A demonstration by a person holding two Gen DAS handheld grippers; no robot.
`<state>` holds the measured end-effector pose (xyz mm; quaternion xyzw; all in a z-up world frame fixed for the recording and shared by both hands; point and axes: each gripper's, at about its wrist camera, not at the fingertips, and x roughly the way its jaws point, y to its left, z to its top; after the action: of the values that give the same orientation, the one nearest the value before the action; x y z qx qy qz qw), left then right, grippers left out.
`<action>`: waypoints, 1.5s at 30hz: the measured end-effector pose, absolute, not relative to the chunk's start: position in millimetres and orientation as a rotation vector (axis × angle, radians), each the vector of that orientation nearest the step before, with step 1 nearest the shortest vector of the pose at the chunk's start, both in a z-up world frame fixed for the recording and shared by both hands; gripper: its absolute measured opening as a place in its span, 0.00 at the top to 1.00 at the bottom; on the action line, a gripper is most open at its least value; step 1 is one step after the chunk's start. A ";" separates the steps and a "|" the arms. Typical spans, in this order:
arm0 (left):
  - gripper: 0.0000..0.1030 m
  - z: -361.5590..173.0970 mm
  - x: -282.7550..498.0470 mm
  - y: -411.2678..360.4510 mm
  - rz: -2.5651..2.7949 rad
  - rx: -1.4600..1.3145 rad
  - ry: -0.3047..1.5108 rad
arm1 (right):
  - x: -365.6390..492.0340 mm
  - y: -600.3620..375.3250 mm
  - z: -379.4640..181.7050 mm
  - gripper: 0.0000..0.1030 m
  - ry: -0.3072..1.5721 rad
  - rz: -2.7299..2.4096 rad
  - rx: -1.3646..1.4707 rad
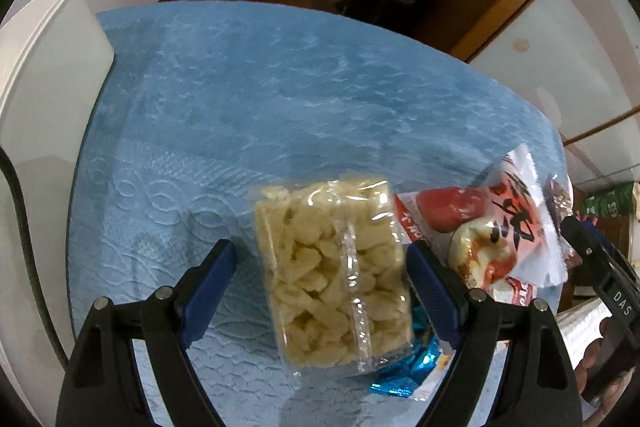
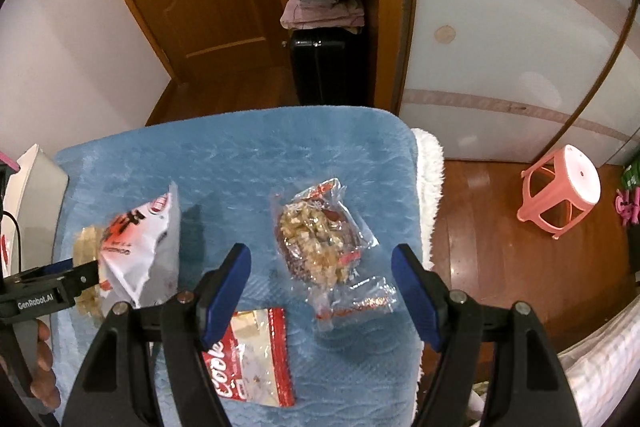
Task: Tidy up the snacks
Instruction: 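Grasp clear puffed-snack bag with left gripper while right grasps clear nut bag, then carry the puffed-snack bag and nut bag over the white box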
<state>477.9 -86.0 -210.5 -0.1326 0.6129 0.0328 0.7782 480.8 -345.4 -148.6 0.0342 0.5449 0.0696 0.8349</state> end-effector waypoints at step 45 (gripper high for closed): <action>0.42 -34.7 230.3 -23.4 -0.069 0.070 1.075 | 282.4 -235.7 -10.4 0.59 0.957 0.337 -0.042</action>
<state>230.3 -23.4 -34.7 0.0335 0.5119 -0.0329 0.8577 282.4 -235.7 -10.4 -0.0202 0.4581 0.1614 0.8739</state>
